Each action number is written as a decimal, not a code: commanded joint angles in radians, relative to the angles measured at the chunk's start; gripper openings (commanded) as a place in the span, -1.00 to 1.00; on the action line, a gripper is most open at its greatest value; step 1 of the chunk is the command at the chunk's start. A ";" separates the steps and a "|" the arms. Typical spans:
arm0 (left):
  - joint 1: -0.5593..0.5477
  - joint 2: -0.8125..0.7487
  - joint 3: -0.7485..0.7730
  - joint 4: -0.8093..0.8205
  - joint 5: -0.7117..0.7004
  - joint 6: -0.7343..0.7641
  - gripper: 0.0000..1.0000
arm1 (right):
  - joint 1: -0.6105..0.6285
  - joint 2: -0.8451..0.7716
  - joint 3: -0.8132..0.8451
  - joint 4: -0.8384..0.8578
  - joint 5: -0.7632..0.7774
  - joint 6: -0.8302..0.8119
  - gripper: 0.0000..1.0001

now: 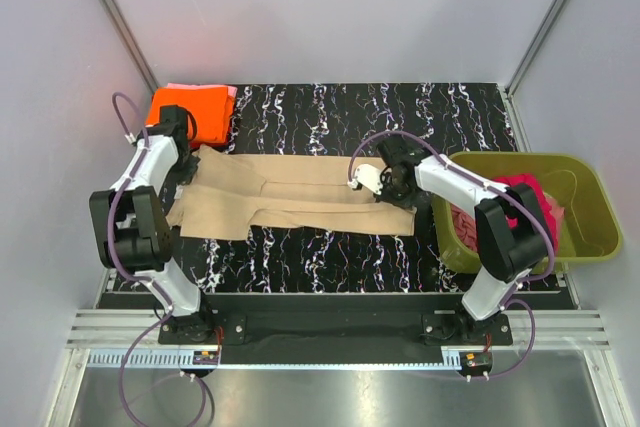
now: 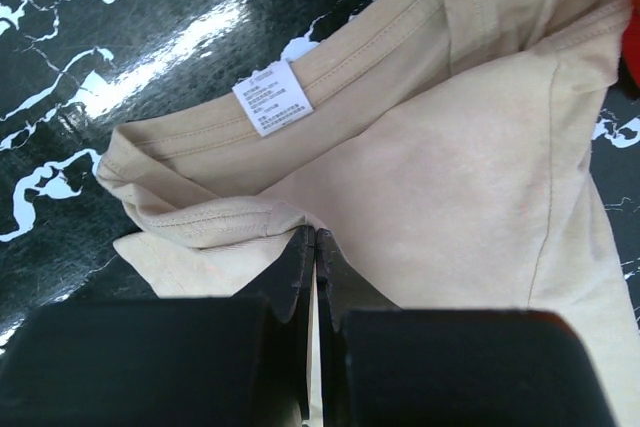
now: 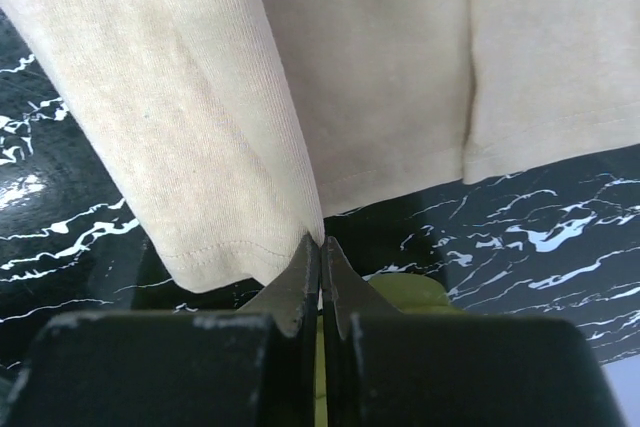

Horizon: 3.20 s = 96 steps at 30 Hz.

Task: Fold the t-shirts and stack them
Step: Fold the tshirt

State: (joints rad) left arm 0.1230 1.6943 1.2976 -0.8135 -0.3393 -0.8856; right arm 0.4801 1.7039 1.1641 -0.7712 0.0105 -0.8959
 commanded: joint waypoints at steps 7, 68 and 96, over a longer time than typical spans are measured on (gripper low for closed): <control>-0.008 0.034 0.080 0.022 -0.083 0.025 -1.00 | -0.026 0.051 0.069 0.019 0.019 -0.044 -1.00; -0.075 0.179 0.241 -0.024 -0.170 0.030 -0.66 | -0.058 0.145 0.135 0.162 0.103 -0.077 -0.30; -0.083 -0.309 -0.274 0.160 0.315 0.109 -0.34 | 0.130 0.143 0.317 -0.009 -0.035 1.116 -1.00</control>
State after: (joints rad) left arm 0.0460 1.4101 1.0481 -0.7338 -0.1150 -0.7746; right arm 0.5945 1.8248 1.5574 -0.7593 0.0982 0.0029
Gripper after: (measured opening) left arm 0.332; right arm 0.010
